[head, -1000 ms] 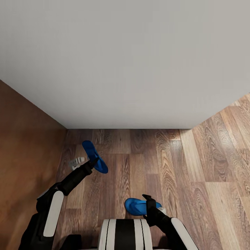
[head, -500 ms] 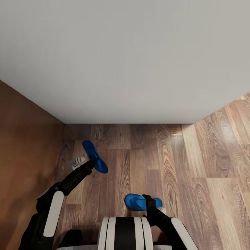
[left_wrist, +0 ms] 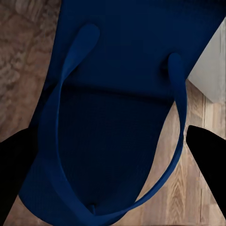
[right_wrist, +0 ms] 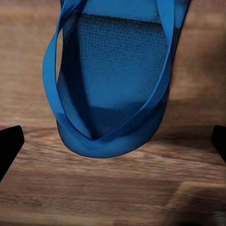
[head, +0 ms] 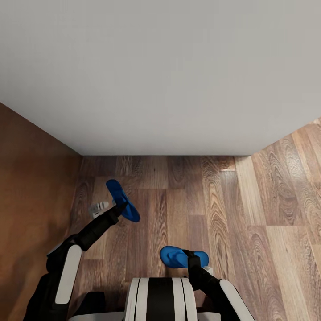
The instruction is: In the bedroom, move the book from the bed onto either nightstand, and place the two sandals side by side next to the bed.
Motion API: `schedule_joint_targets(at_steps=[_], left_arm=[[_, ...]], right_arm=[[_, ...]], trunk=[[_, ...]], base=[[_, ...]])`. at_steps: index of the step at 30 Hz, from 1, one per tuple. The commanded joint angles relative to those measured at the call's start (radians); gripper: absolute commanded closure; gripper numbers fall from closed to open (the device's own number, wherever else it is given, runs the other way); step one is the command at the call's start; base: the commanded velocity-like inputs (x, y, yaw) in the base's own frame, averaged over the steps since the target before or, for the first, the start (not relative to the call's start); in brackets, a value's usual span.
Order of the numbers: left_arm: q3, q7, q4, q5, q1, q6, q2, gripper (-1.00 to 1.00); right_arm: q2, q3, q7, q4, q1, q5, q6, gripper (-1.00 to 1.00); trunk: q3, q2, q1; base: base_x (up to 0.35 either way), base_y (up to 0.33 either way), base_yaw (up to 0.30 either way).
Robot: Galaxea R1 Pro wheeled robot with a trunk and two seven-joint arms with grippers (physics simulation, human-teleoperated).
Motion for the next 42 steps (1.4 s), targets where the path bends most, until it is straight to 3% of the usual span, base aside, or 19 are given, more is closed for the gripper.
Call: schedule_joint_targets(at_steps=[1, 6, 14, 17, 20, 25, 27, 30, 33, 42], left_arm=[[0.003, -0.026, -0.002, 0.004, -0.001, 0.009, -0.001, 1.00], [0.004, -0.134, -0.031, 0.005, 0.002, 0.013, 0.001, 1.00], [-0.007, -0.143, -0.034, 0.002, 0.003, 0.009, -0.004, 1.00], [-0.026, -0.137, -0.030, 0.004, 0.001, 0.009, -0.005, 1.00], [-0.052, -0.129, 0.032, 0.006, 0.000, 0.007, -0.010, 1.00], [-0.139, -0.133, 0.101, 0.008, 0.000, 0.007, -0.012, 1.00], [-0.148, -0.147, 0.107, 0.034, 0.000, 0.009, -0.010, 1.00], [-0.150, -0.160, 0.109, 0.110, -0.001, 0.011, -0.004, 1.00], [-0.149, -0.164, 0.110, 0.161, -0.001, 0.012, 0.004, 1.00], [-0.148, -0.163, 0.113, 0.189, -0.001, 0.008, 0.017, 1.00]], right_arm=[[0.000, -0.001, -0.006, -0.001, 0.000, -0.005, 0.001, -1.00], [0.000, -0.001, -0.006, -0.001, 0.000, -0.005, 0.001, -1.00], [0.000, -0.001, -0.005, -0.001, 0.000, -0.005, 0.001, -1.00], [0.000, -0.001, -0.005, -0.001, 0.000, -0.005, 0.001, -1.00], [0.000, -0.001, -0.005, -0.001, 0.000, -0.005, 0.001, -1.00], [0.000, -0.001, -0.005, -0.001, 0.000, -0.005, 0.001, -1.00], [0.000, -0.001, -0.005, -0.001, 0.000, -0.005, 0.001, -1.00], [0.000, -0.001, -0.005, -0.001, 0.000, -0.005, 0.001, -1.00], [0.000, -0.001, -0.005, -0.001, 0.000, -0.005, 0.001, -1.00], [0.000, -0.001, -0.005, -0.001, 0.000, -0.005, 0.001, -1.00]], trunk=[[0.000, 0.000, 0.000], [0.000, 0.000, 0.000], [0.000, 0.000, 0.000], [0.000, 0.000, 0.000], [0.000, 0.000, 0.000], [0.000, 0.000, 0.000], [0.000, 0.000, 0.000], [0.000, 0.000, 0.000], [0.000, 0.000, 0.000], [0.000, 0.000, 0.000]], base=[[0.000, 0.000, 0.000], [0.000, 0.000, 0.000], [0.000, 0.000, 0.000], [0.000, 0.000, 0.000], [0.000, 0.000, 0.000], [0.000, 0.000, 0.000], [0.000, 0.000, 0.000], [0.000, 0.000, 0.000], [0.000, 0.000, 0.000], [0.000, 0.000, 0.000]])
